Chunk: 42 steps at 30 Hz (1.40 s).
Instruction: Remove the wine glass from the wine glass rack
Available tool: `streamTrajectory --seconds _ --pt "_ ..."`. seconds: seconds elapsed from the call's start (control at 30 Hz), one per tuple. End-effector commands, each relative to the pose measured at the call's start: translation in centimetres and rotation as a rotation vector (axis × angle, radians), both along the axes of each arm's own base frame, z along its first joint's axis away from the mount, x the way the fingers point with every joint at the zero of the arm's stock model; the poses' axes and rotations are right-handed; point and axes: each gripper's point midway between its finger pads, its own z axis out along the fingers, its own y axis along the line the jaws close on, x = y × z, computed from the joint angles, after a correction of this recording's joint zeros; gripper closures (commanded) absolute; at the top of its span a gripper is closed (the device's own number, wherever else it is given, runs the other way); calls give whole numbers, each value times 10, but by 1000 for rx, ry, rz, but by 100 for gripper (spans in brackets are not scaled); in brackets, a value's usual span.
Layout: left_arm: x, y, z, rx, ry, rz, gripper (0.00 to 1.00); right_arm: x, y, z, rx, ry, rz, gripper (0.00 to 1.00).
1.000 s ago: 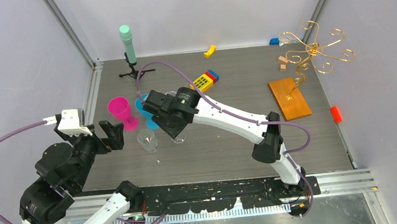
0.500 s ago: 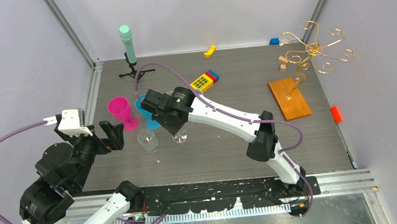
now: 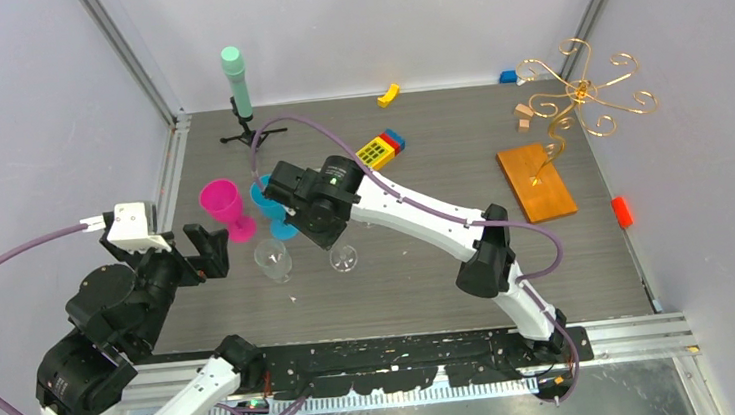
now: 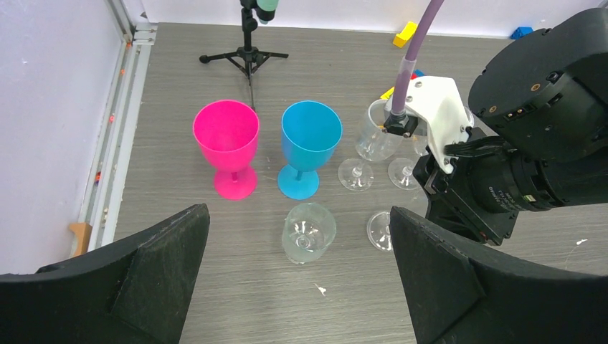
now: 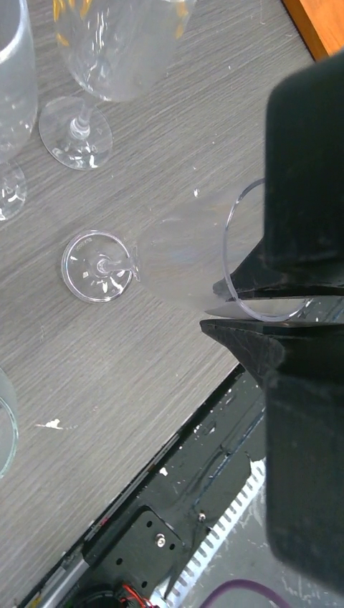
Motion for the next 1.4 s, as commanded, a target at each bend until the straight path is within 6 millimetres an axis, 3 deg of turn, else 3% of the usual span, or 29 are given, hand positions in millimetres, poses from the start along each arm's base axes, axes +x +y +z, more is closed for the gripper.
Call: streamTrajectory --seconds 0.0,0.17,0.23,0.37,0.47,0.73,0.9,0.97,1.1,1.2,1.3,1.37 --pt "1 3 4 -1 -15 16 0 -9 9 19 68 18 59 100" --pt "0 3 5 -5 -18 16 0 -6 21 14 96 21 52 93" --pt "0 5 5 -8 -19 25 0 -5 25 13 106 19 48 87" --pt "-2 7 6 -16 -13 33 0 -1 28 17 120 3 43 65" --pt "-2 10 4 -15 0 54 0 2 27 27 134 -20 40 56" --pt "-8 17 -6 -12 50 85 0 6 14 85 254 -105 15 45" --pt "-13 22 -15 -23 85 111 0 6 -12 134 354 -198 -38 44" --pt "-15 24 -19 -24 97 119 0 7 -29 152 395 -255 -75 41" --pt "-19 25 -27 -31 118 124 0 23 -95 177 389 -460 -260 34" --pt "-22 26 -31 -41 124 122 0 26 -157 186 374 -607 -406 20" --pt "-25 27 -33 -53 122 117 0 30 -223 194 318 -781 -591 15" --pt "-28 28 -32 -62 110 113 0 21 -271 205 335 -865 -697 13"
